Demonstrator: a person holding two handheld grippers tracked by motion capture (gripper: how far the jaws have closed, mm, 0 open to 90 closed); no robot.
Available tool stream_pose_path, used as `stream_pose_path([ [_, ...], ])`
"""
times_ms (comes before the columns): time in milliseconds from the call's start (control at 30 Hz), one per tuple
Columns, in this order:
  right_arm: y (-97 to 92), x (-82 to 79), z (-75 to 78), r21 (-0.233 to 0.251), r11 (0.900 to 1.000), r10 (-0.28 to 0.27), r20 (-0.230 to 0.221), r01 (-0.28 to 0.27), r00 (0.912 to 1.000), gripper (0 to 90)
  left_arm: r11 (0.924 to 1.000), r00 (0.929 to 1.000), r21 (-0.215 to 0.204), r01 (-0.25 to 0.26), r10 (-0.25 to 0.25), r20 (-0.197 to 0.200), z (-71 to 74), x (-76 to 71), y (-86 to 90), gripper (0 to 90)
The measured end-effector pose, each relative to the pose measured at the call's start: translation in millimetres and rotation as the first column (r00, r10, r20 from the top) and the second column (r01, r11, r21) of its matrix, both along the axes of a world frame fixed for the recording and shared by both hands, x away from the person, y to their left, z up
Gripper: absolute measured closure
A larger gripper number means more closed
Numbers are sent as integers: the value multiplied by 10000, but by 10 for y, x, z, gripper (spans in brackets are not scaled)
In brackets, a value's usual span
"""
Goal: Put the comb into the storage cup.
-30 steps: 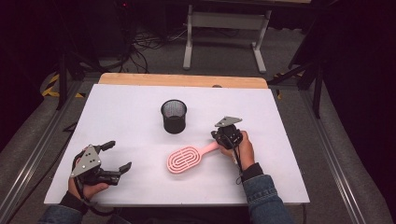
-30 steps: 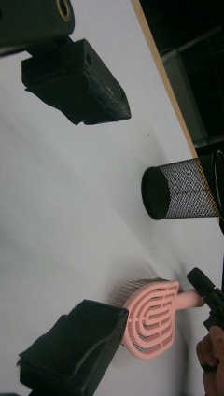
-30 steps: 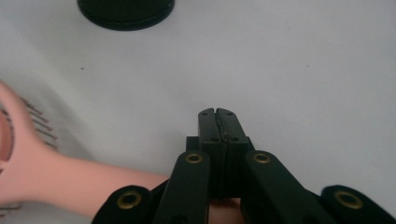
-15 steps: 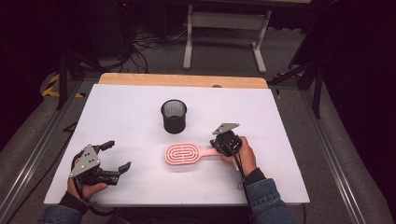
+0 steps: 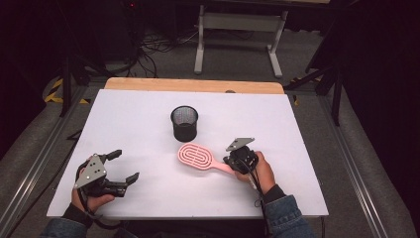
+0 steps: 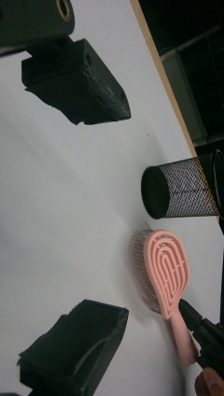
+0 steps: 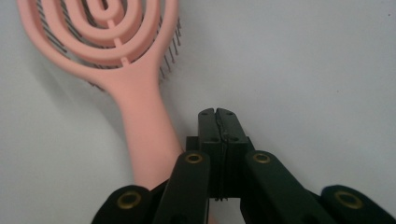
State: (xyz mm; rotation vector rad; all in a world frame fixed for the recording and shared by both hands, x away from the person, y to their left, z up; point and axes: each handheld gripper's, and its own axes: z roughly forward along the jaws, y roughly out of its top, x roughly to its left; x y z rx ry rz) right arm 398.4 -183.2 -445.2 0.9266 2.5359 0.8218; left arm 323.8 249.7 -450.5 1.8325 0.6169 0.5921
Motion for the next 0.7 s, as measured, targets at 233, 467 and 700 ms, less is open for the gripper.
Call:
stream_pose_path([
  [233,-29,-36,3,29,10000,13,-80,-13,10000,900,10000,10000,-4,-1,1,3,0,0,0,75],
  [467,-24,-67,3,-52,9999,129,-21,-129,9999,900,10000,10000,-22,1,-1,-9,0,0,3,75],
  [700,-40,-89,2,-26,9997,222,-83,-222,9997,900,10000,10000,-17,23,-23,-22,-1,1,1,75],
])
